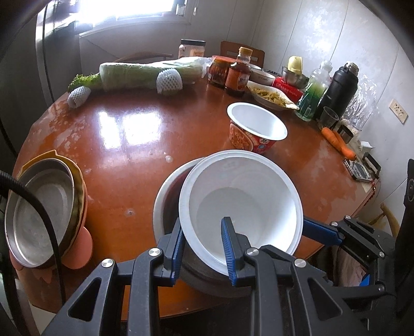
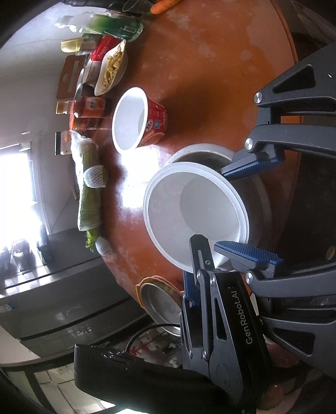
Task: Organize plates and bowls
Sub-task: 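Lower the white paper bowl into the steel bowl with the left gripper, then open the left gripper and withdraw it from the white bowl rim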
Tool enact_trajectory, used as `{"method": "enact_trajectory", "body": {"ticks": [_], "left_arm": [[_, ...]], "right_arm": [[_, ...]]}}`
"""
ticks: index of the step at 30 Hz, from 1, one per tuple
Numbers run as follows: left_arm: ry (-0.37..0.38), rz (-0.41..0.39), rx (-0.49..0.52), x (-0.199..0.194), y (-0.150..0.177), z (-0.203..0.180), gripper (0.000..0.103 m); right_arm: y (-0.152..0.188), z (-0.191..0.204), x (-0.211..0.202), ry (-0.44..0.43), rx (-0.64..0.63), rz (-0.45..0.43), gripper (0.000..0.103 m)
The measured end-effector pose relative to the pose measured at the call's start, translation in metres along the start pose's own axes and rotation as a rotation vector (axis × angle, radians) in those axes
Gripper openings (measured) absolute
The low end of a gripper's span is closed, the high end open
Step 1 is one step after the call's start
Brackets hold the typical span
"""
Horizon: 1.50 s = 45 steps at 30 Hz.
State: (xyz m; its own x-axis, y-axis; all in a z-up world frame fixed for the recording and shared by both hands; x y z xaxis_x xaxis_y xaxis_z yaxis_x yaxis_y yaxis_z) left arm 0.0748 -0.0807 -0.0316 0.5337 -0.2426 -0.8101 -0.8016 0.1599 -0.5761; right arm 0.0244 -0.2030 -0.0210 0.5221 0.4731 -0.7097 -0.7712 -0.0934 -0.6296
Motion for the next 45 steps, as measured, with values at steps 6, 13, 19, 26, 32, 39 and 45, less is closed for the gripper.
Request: {"method": "enact_trajectory", "body": {"ticks": [6,13,19,26,32,39,45], "left_arm": [[-0.004,0.007,0.000,0.002,-0.001,0.001,0.027],[-0.005,0.007,0.000,0.003,-0.001,0.001,0.027],[-0.008,0.009,-0.002,0.004,-0.001,0.002,0.027],[-0.016,0.007,-0.003,0.006,-0.001,0.003,0.028],[-0.026,-0.003,0.001,0.004,-0.001,0.003,0.029],[-0.027,-0.021,-0.003,-0.001,-0.001,0.003,0.036],[-0.029,-0.040,-0.012,-0.007,-0.002,0.006,0.041]], "right_arm": [[0.000,-0.002,0.004,-0.003,0.002,0.008,0.051],[0.000,-0.003,0.005,-0.002,0.004,0.009,0.051],[0.000,-0.005,0.005,0.004,0.009,0.006,0.051],[0.001,-0.005,0.004,0.003,0.008,0.005,0.051],[0.001,-0.005,0.004,0.006,0.004,0.003,0.051],[0.000,-0.005,0.003,0.006,0.003,-0.002,0.053],[0.000,-0.005,0.001,0.023,0.003,-0.011,0.060]]}}
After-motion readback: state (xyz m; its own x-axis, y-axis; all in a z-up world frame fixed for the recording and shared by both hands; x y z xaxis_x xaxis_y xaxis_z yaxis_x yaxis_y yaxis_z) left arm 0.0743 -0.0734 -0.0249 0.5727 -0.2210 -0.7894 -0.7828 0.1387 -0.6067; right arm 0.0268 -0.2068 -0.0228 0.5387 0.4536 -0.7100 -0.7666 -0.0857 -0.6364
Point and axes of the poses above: each gripper's, at about its wrist camera, not at the fingertips, and x roughly the way its jaws point, z to its left, y to its underside, the point moved 1 cm from there along x, roughly the way its jaws point, and after that the axes turned 5 degrees about x, right-handed, at the moved point
